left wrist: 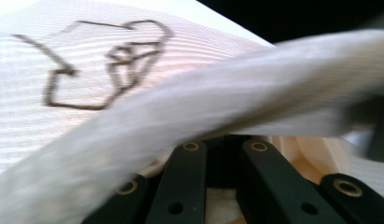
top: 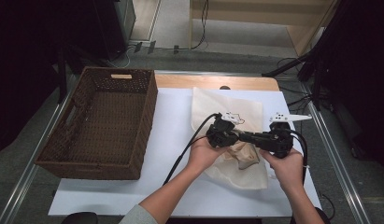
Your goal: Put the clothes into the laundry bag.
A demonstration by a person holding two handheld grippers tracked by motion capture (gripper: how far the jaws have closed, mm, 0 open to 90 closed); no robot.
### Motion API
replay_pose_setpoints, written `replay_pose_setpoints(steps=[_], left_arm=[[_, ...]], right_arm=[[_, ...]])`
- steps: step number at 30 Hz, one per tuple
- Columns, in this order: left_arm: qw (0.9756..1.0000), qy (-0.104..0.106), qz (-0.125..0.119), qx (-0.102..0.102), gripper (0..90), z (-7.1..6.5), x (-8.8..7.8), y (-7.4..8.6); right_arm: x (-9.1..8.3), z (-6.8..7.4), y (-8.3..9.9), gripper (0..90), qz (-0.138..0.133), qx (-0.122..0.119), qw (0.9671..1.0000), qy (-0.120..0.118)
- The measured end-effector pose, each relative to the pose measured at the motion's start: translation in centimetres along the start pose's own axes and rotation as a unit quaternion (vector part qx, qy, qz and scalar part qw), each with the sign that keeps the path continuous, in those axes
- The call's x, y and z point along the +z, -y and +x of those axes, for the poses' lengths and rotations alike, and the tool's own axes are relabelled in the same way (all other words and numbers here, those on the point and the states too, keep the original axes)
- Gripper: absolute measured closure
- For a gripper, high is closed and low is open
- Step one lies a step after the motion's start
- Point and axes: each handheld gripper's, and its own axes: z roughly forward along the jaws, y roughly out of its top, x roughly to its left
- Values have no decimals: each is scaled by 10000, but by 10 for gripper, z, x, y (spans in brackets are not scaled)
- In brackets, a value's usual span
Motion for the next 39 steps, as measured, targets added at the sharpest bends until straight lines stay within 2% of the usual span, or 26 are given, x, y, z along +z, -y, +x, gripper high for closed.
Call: replay_pose_setpoints(steps=[3, 5, 7, 10, 12, 15, 16, 19, 22, 29, 30, 33, 39], left_arm=[[9999, -71, 36, -117, 900, 9, 2, -4], [9997, -178, 158, -10, 900, 10, 4, -6], [9995, -223, 225, 11, 900, 11, 5, -7], [9994, -249, 202, -93, 900, 17, 6, -6], [9996, -155, 195, -127, 900, 20, 5, -4], [9990, 86, 187, -409, 900, 26, 1, 2], [9989, 103, 207, -418, 900, 27, -2, 3], [9987, 141, 287, -385, 900, 27, -7, 4], [9987, 184, 416, -232, 891, 25, -14, 5], [9980, 364, 468, -211, 866, 22, -35, 10], [9982, 363, 465, -146, 863, 21, -40, 10], [9984, 408, 364, -158, 862, 20, -54, 11], [9976, 539, 429, -72, 802, 17, -71, 16]], right_arm=[[-5, 2, -2, 860, -64, -6, 10000, -26], [-5, 3, -3, 860, -52, -25, 10000, 14], [-4, 2, -3, 860, -36, -20, 10000, 49], [-4, 1, -3, 859, -28, 15, 10000, 71], [-2, 1, -2, 861, 43, 8, 10000, 90], [3, -1, 1, 863, 160, -73, 9998, 128], [5, -3, 3, 863, 210, -63, 9997, 92], [8, -5, 4, 862, 258, -92, 9995, 155], [7, -6, 5, 862, 303, -143, 9991, 265], [6, -12, 6, 861, 325, -60, 9988, 352], [6, -12, 6, 861, 333, -68, 9988, 354], [6, -11, 7, 861, 330, -81, 9988, 362], [6, -12, 7, 860, 340, -67, 9987, 366]])
